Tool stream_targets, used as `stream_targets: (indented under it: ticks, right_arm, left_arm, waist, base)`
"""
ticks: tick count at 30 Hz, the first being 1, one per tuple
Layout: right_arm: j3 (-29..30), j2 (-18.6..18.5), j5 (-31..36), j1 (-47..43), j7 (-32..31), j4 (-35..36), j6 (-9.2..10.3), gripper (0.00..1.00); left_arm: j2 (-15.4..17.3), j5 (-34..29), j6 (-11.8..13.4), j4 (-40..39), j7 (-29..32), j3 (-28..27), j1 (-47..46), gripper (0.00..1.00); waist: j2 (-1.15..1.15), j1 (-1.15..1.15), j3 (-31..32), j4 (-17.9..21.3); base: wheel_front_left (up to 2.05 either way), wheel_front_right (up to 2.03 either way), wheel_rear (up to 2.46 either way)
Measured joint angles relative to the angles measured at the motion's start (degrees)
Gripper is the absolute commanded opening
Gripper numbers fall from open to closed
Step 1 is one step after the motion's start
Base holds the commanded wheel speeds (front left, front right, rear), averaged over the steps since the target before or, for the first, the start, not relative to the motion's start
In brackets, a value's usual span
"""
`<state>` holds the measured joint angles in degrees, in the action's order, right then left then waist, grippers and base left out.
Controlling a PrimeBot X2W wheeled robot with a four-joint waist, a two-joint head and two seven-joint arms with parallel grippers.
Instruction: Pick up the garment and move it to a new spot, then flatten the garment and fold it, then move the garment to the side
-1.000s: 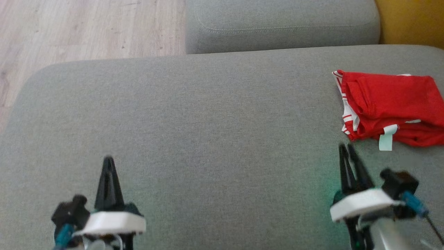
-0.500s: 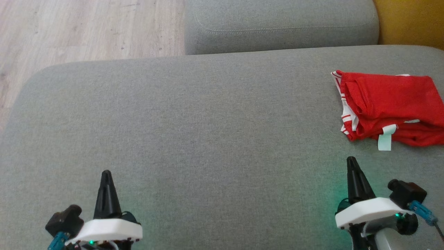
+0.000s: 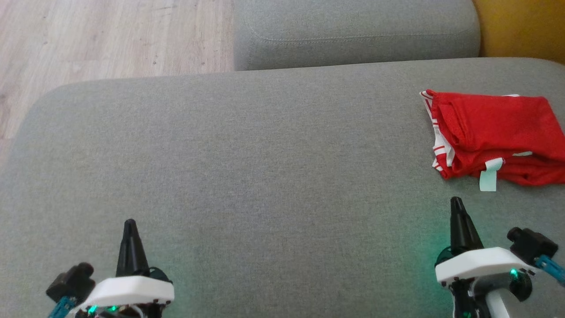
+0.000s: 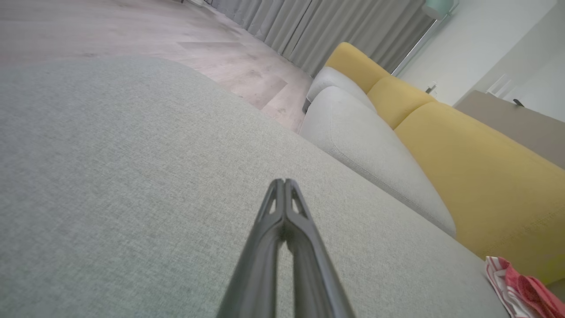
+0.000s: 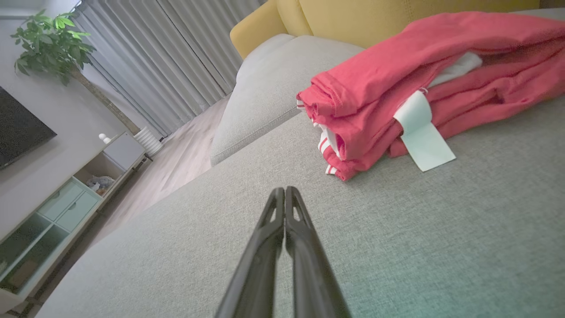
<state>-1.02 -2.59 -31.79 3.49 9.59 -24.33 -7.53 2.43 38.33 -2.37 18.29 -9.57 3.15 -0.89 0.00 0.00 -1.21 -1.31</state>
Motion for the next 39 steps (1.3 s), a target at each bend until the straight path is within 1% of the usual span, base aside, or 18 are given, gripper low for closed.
stream_targets:
  ticks: [12, 23, 30, 32, 39]
  right_arm:
    - [1.1, 0.0, -6.7, 0.0, -1.8, 0.8, 0.00, 0.00]
    - [1.9, 0.0, -13.5, 0.0, -3.6, 1.8, 0.00, 0.00]
    - [2.8, 0.0, -18.4, 0.0, -4.9, 2.4, 0.00, 0.00]
    - [3.0, 0.0, -19.7, 0.0, -5.2, 2.5, 0.00, 0.00]
    - [3.4, 0.0, -24.0, 0.0, -6.2, 3.2, 0.00, 0.00]
  left_arm:
    - [0.0, 6.0, -0.2, -0.2, 1.7, -1.1, -0.1, 0.00]
    - [0.0, 12.0, -1.2, -0.4, 3.5, -1.7, -0.3, 0.00]
    - [0.0, 16.4, -1.3, -0.7, 4.9, -2.5, -0.6, 0.00]
    - [0.0, 17.5, -1.7, -0.7, 5.2, -2.7, -0.6, 0.00]
    - [0.0, 21.4, -1.7, -0.9, 6.3, -3.2, -1.0, 0.00]
  waist:
    - [0.00, 0.00, 0.1, 0.1]
    - [0.00, 0.00, 0.2, 0.3]
    - [0.00, 0.00, 0.3, 0.4]
    - [0.00, 0.00, 0.3, 0.4]
    - [0.00, 0.00, 0.4, 0.5]
  base:
    - [0.00, 0.00, 0.00]
    - [0.00, 0.00, 0.00]
    - [0.00, 0.00, 0.00]
    - [0.00, 0.00, 0.00]
    - [0.00, 0.00, 0.00]
